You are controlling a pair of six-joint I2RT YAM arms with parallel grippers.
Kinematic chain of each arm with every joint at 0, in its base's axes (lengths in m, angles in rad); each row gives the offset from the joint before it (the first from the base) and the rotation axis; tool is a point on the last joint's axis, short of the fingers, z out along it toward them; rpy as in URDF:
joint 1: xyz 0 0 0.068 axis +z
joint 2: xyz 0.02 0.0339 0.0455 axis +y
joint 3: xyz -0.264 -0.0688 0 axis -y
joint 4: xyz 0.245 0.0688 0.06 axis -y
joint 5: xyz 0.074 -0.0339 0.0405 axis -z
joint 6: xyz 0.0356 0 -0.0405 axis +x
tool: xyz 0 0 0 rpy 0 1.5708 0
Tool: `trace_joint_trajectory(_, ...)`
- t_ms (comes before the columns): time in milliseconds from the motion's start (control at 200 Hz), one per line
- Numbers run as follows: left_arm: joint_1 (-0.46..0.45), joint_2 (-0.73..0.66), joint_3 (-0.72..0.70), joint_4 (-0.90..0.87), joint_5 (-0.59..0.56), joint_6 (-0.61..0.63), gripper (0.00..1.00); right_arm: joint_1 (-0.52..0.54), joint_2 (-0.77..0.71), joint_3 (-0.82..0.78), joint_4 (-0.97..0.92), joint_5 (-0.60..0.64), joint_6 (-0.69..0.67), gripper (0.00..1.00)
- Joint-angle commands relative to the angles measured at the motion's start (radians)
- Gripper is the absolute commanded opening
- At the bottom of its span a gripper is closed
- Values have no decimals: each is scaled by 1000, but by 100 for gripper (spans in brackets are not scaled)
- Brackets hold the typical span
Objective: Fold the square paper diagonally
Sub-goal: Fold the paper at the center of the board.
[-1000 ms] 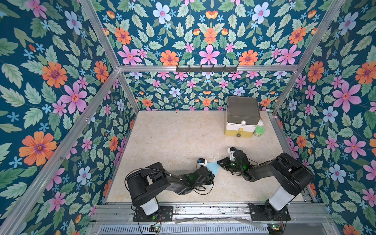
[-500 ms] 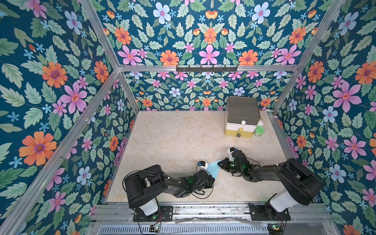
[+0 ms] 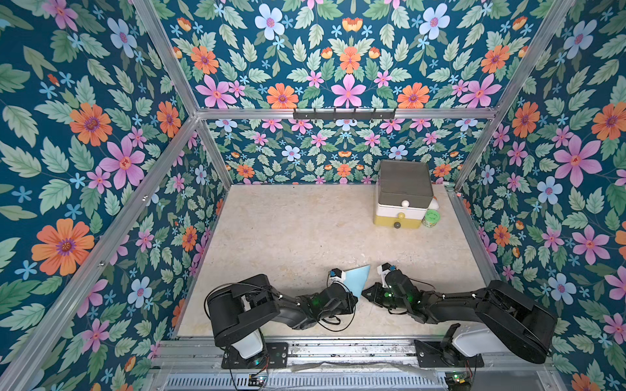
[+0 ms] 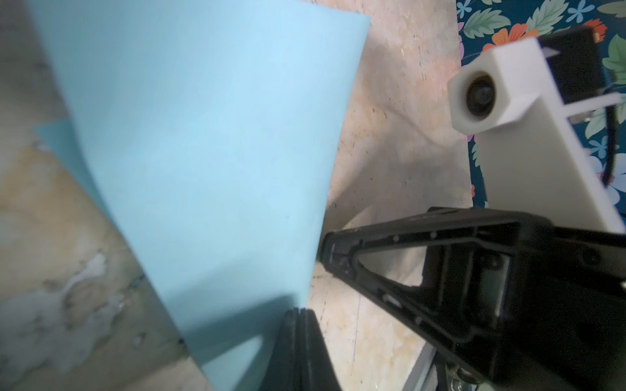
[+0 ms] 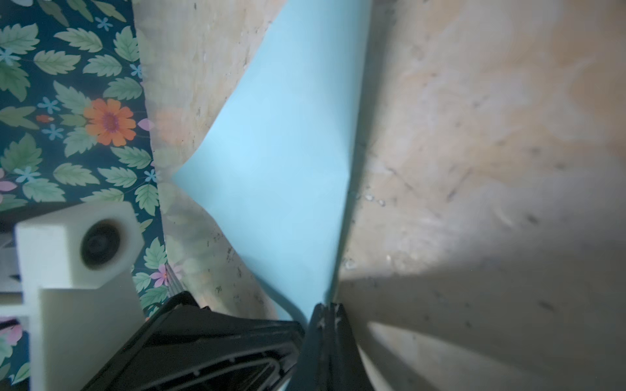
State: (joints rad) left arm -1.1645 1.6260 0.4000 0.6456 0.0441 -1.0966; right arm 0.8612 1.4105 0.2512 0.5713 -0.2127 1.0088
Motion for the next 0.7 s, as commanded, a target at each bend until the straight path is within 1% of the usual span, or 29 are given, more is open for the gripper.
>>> trace_joint_trajectory(0,0,8,-10,-201,16,6,5,7,-2,-9,126,-18,33,0)
trace_joint_trajectory(55,0,7,-10,-201,16,6,5,13,-22,-23,155,-15,44,0)
trace_joint_trajectory(160,0,8,-12,-200,16,6,4,27,-43,-30,147,12,62,0)
trace_joint_trajectory(480,0,14,0,-216,16,10,1,24,147,-28,268,15,69,0)
trace_joint_trajectory(600,-2,19,7,-232,16,16,0,0,181,-43,272,18,64,0)
trace_joint_trajectory(695,-2,23,18,-251,14,24,0,-41,181,-66,277,9,54,0)
